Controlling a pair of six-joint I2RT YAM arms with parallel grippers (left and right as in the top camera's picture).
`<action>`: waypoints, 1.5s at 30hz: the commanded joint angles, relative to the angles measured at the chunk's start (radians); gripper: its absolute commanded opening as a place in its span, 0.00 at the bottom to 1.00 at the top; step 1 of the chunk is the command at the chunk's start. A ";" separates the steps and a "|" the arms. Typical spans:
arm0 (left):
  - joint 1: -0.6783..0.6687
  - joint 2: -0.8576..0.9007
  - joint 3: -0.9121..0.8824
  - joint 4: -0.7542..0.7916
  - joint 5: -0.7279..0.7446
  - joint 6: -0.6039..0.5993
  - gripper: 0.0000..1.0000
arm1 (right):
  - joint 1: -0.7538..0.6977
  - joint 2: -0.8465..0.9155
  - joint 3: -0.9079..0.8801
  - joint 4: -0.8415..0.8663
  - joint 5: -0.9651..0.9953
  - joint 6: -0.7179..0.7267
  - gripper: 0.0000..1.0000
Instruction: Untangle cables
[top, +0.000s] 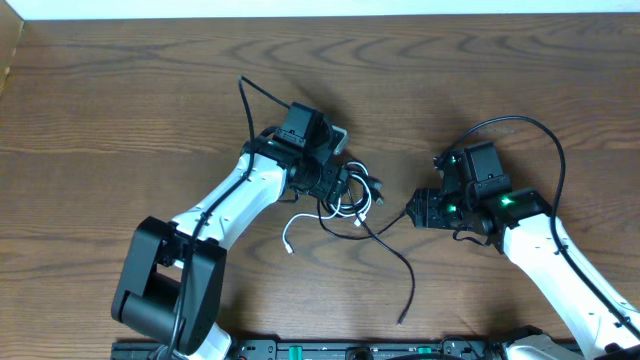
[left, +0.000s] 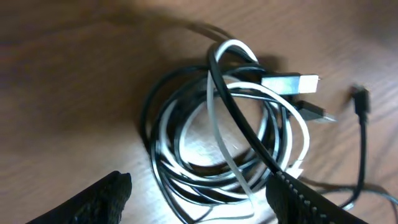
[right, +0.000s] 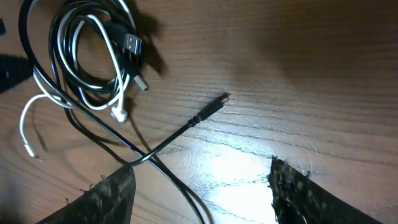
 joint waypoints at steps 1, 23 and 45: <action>0.001 0.003 0.007 0.015 -0.072 0.010 0.74 | 0.010 0.002 0.008 -0.002 0.008 0.009 0.65; 0.003 -0.010 0.007 0.180 0.064 -0.043 0.63 | 0.010 0.002 0.008 -0.002 0.037 0.009 0.66; 0.003 0.143 -0.018 0.056 -0.078 -0.043 0.48 | 0.008 0.002 0.008 -0.019 0.037 0.008 0.65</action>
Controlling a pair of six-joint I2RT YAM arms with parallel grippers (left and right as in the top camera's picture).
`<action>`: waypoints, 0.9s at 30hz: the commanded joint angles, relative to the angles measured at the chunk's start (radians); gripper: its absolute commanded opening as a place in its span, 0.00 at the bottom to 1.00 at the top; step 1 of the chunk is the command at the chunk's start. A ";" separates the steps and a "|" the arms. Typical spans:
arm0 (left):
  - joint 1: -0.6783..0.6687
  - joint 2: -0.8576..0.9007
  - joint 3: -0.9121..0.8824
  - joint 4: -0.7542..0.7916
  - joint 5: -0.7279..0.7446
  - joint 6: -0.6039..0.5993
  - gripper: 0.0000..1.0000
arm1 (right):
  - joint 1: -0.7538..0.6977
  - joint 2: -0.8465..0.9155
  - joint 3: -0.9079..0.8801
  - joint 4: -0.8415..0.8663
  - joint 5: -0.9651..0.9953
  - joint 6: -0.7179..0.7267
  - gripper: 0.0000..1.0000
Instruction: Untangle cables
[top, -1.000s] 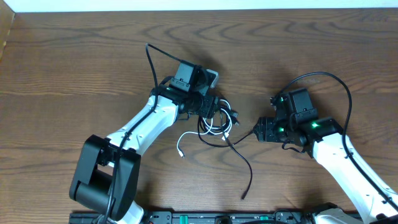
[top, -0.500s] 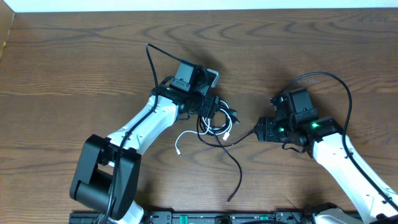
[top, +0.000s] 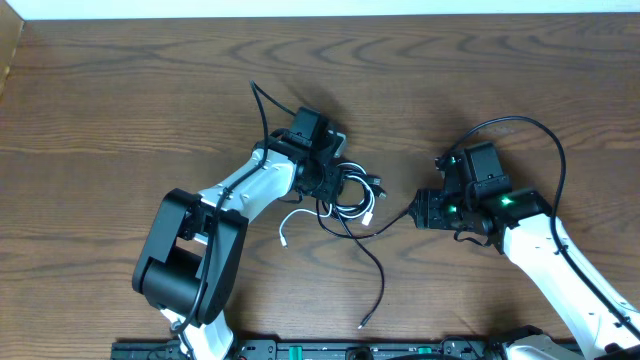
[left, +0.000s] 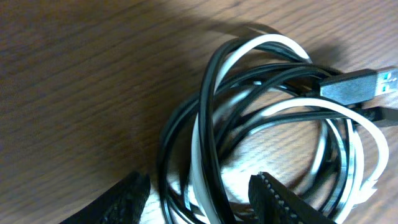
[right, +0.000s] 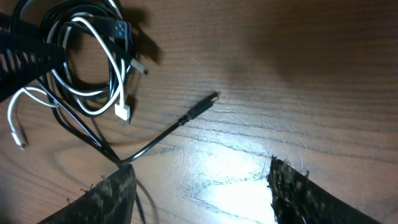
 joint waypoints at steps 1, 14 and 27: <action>0.003 0.011 -0.022 -0.011 -0.041 0.000 0.41 | 0.008 0.002 0.008 -0.006 0.011 0.008 0.65; -0.002 -0.184 0.003 -0.034 0.377 -0.053 0.07 | 0.010 0.002 0.008 -0.006 0.011 0.009 0.72; -0.171 -0.571 0.003 0.013 0.435 -0.057 0.08 | 0.010 0.002 0.008 0.143 -0.207 0.008 0.79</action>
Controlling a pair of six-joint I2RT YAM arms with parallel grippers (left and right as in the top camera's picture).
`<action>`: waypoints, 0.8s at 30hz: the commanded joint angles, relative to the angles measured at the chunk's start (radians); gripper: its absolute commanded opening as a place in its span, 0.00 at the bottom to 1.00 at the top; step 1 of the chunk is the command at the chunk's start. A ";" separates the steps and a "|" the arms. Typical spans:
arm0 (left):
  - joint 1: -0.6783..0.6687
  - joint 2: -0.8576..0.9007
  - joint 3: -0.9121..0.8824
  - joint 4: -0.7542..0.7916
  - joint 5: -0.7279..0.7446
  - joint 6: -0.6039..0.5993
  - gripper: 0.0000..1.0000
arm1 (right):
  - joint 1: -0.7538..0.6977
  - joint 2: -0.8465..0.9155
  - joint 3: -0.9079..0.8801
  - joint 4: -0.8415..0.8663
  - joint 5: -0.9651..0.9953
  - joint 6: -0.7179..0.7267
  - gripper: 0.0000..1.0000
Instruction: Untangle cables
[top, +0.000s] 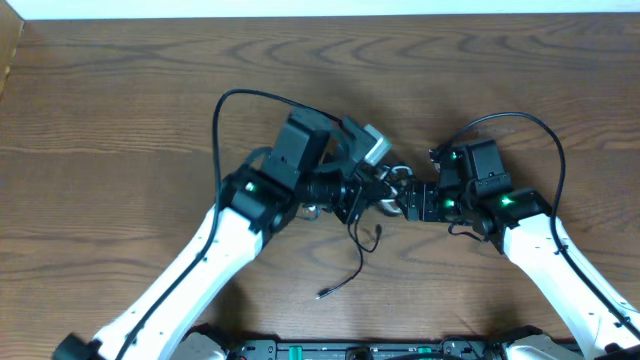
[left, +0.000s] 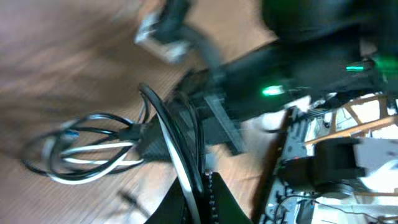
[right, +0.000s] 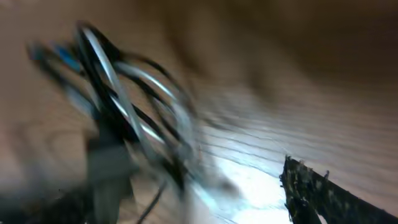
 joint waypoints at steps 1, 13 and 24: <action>-0.016 -0.043 0.013 0.011 0.017 -0.005 0.07 | 0.010 0.002 0.008 0.057 -0.095 0.002 0.79; -0.016 -0.045 0.013 0.007 0.017 -0.031 0.08 | 0.010 0.002 0.008 0.229 -0.163 -0.006 0.70; -0.016 -0.045 0.013 -0.011 0.016 -0.031 0.08 | 0.000 0.002 0.008 0.310 -0.155 -0.006 0.01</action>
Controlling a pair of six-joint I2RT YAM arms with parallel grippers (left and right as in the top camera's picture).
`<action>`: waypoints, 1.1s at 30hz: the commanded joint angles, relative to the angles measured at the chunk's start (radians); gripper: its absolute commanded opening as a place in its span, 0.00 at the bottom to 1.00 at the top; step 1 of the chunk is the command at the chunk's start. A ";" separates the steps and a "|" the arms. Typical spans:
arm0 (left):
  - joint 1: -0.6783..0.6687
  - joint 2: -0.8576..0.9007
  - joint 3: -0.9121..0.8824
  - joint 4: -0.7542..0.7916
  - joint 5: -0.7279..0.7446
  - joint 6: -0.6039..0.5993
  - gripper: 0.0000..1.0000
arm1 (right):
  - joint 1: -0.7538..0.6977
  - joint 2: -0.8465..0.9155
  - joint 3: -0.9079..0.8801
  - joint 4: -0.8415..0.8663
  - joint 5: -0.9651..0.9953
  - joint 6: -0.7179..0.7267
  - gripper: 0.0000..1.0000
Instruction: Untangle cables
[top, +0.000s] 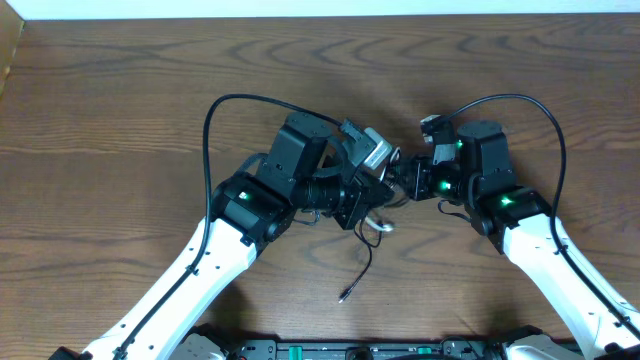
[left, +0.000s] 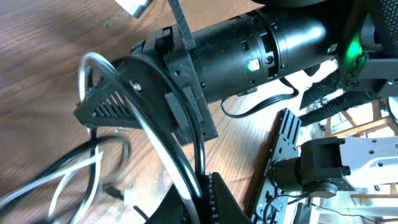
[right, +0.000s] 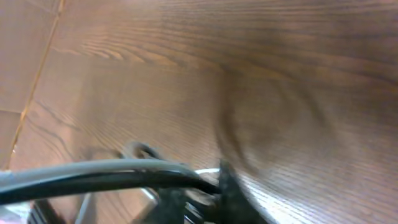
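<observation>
A tangle of black and white cables (top: 379, 221) hangs between the two grippers at the table's centre. One black tail (top: 346, 294) trails toward the front edge. My left gripper (top: 367, 193) is shut on black and white strands (left: 181, 167), seen at its jaws (left: 203, 188) in the left wrist view. White loops (left: 62, 180) sag below. My right gripper (top: 402, 182) faces it, almost touching, and is shut on black strands (right: 93, 174) at its jaws (right: 203, 186). Its finger (left: 134, 93) fills the left wrist view.
The brown wooden table (top: 120, 90) spreads all round. Each arm's own black lead arches over it, one on the left (top: 213, 118) and one on the right (top: 548, 125). A cardboard edge (top: 8, 50) shows at the far left.
My right gripper was open beside the bundle; now it has shifted left and is shut on black strands. The loose black tail has swung a little to the right.
The coil lay on the table with my left gripper open above it and the right open beside a loose black plug. Then the left jaws straddled the coil. Then the left held it up toward the right gripper. Now both grip it.
</observation>
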 joint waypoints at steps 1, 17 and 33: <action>-0.004 -0.010 0.013 0.001 0.016 -0.005 0.07 | 0.000 0.002 0.008 -0.033 -0.014 -0.005 0.01; 0.032 0.005 0.013 -0.018 -0.403 -0.012 0.59 | 0.004 0.002 0.008 -0.426 -0.024 -0.005 0.01; 0.028 0.097 0.012 -0.172 -0.109 -0.012 0.54 | 0.003 0.002 0.008 -0.170 -0.127 0.167 0.01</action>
